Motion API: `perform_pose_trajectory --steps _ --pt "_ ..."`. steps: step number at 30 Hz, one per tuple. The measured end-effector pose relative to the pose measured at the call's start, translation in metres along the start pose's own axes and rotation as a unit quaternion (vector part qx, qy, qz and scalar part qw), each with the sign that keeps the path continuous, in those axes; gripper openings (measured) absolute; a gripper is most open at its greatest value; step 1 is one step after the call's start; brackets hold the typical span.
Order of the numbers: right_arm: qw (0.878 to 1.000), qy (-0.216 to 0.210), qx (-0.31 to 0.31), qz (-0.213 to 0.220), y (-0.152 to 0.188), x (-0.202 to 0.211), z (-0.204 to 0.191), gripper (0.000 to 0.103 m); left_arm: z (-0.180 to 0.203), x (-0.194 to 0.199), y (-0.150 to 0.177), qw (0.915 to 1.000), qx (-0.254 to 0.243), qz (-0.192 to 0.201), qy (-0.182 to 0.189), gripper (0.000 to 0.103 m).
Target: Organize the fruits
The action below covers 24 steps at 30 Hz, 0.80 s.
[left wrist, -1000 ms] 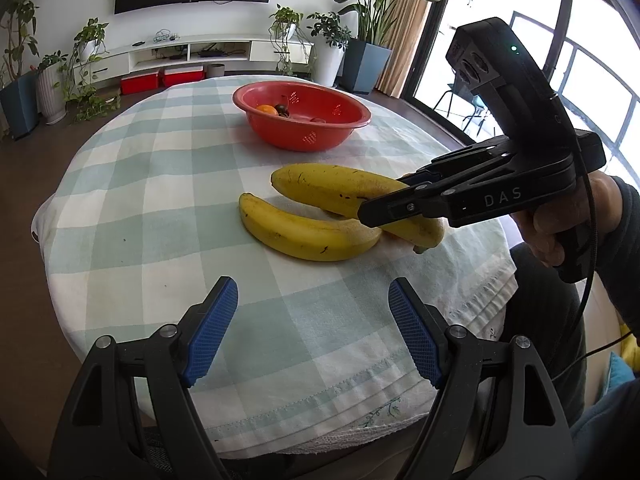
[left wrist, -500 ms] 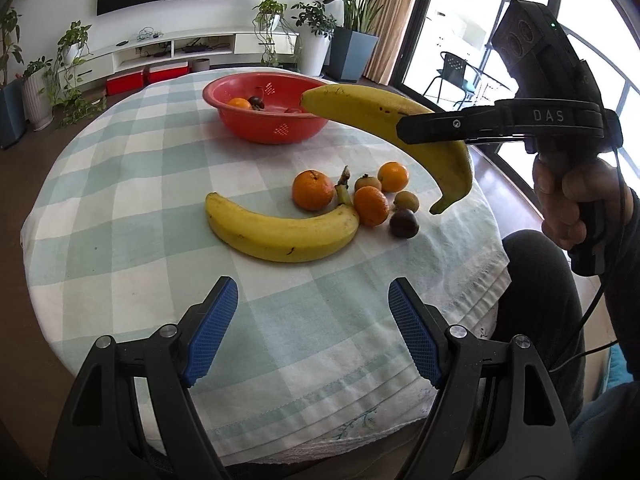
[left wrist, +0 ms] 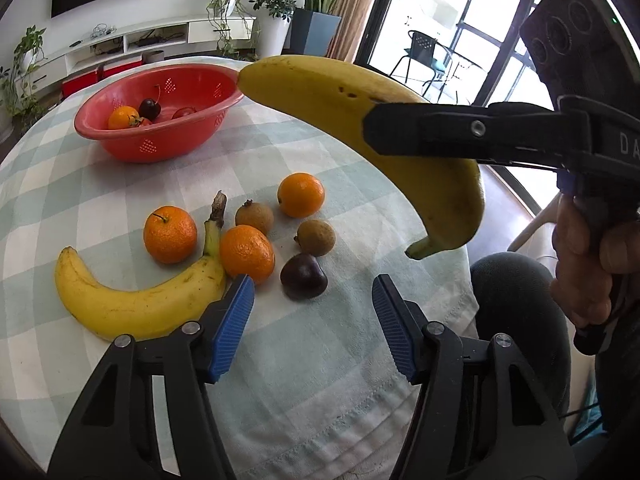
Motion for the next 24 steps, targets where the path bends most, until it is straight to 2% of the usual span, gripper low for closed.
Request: perform_pose_trajectory --steps 2,4,6,8,19,24 --pt "1.0 -0.002 -0.005 0.005 0.0 0.003 0.004 0.036 0.003 -0.004 -0.001 0.9999 -0.01 -0.006 -0.002 0.049" --pt "1.0 -0.003 -0.007 0.009 0.0 0.006 0.008 0.036 -0.001 -0.005 -0.005 0.9998 -0.008 0.0 -0.018 0.046" --pt "1.0 -0.005 -0.008 0.011 0.001 0.008 0.011 0.036 -0.011 -0.006 -0.009 0.9998 0.008 -0.003 -0.018 0.045" --pt "1.0 -0.007 -0.009 0.014 0.001 0.01 0.013 0.036 -0.019 -0.007 -0.012 0.9995 0.005 -0.008 -0.031 0.04" --pt "1.0 -0.016 -0.013 0.006 0.008 0.004 0.017 0.036 -0.029 -0.025 -0.024 0.9953 -0.035 -0.04 -0.081 0.039" --pt "1.0 -0.001 -0.013 -0.012 0.016 -0.007 0.021 0.036 -0.033 -0.033 -0.028 0.9917 -0.056 -0.058 -0.1 0.039"
Point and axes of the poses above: each gripper's, at about its wrist camera, not at the fingertips, and x roughly against the way its jaws point, z to its right, y to its underside, the point moved 10 cm from there along -x, roughly the way its jaws point, and after that the axes turned 4 degrees about x, right-handed, at the moved point
